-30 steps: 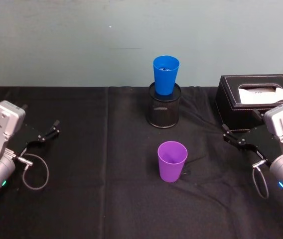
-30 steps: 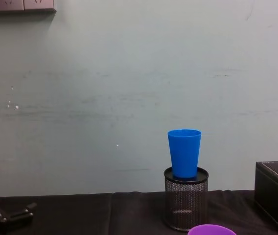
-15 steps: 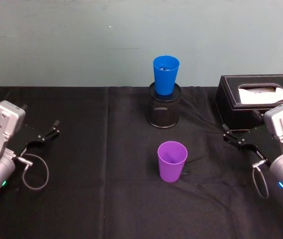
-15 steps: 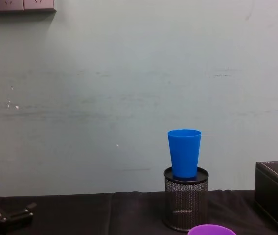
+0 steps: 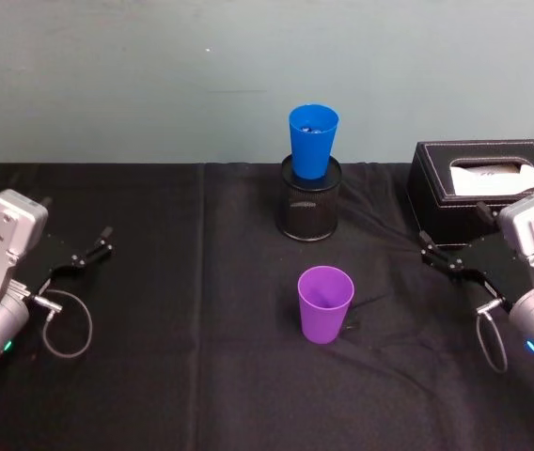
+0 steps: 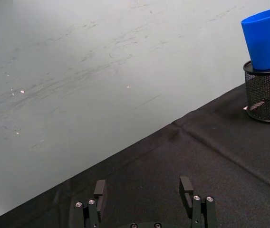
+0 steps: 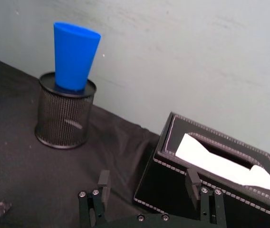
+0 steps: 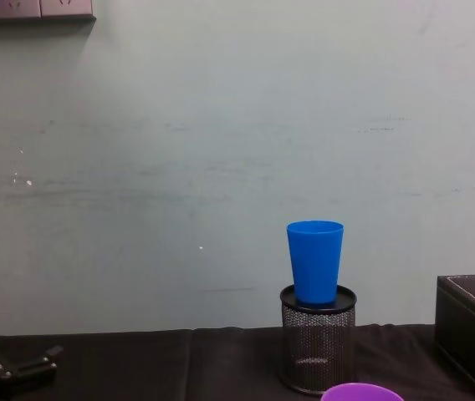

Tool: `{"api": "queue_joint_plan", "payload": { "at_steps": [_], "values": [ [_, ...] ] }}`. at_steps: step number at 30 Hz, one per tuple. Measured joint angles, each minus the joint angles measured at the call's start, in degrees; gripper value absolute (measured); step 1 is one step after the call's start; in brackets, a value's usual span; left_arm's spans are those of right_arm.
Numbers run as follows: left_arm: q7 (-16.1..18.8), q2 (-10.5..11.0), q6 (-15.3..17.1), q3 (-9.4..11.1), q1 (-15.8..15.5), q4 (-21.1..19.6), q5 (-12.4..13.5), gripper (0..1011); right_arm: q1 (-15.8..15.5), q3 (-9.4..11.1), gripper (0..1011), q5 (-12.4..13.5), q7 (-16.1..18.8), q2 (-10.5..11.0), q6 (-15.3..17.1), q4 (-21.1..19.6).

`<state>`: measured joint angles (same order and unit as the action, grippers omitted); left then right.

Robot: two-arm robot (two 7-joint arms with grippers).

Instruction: Pick up one cup with a gripper and tap it against the other cup.

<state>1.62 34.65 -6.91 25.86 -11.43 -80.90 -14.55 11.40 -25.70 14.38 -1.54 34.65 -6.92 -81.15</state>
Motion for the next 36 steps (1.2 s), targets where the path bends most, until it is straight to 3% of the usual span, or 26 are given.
{"api": "queue_joint_plan", "payload": {
  "at_steps": [6,11,13,14,16,23,30,36],
  "values": [
    [0.0,0.0,0.0,0.0,0.0,0.0,0.0,1000,-2.0,1.5,1004,0.4,1.8,1.1,-0.6,-3.0],
    [0.0,0.0,0.0,0.0,0.0,0.0,0.0,1000,-4.5,3.2,1004,3.3,5.3,2.9,-0.7,-5.6],
    [0.0,0.0,0.0,0.0,0.0,0.0,0.0,1000,-6.3,4.2,1004,5.8,9.0,4.4,-1.5,-7.1],
    [0.0,0.0,0.0,0.0,0.0,0.0,0.0,1000,-6.3,4.2,1004,5.8,9.0,4.4,-1.5,-7.1],
    [0.0,0.0,0.0,0.0,0.0,0.0,0.0,1000,-7.8,4.6,1004,7.5,12.6,5.9,-2.8,-7.9],
    [0.0,0.0,0.0,0.0,0.0,0.0,0.0,1000,-11.5,4.1,1004,10.9,23.6,8.7,-8.9,-9.3],
    [0.0,0.0,0.0,0.0,0.0,0.0,0.0,1000,-12.3,3.5,1004,13.2,28.2,7.8,-9.0,-9.1],
    [0.0,0.0,0.0,0.0,0.0,0.0,0.0,1000,-11.5,3.0,1004,13.4,29.6,6.2,-7.4,-8.4]
  ]
}}
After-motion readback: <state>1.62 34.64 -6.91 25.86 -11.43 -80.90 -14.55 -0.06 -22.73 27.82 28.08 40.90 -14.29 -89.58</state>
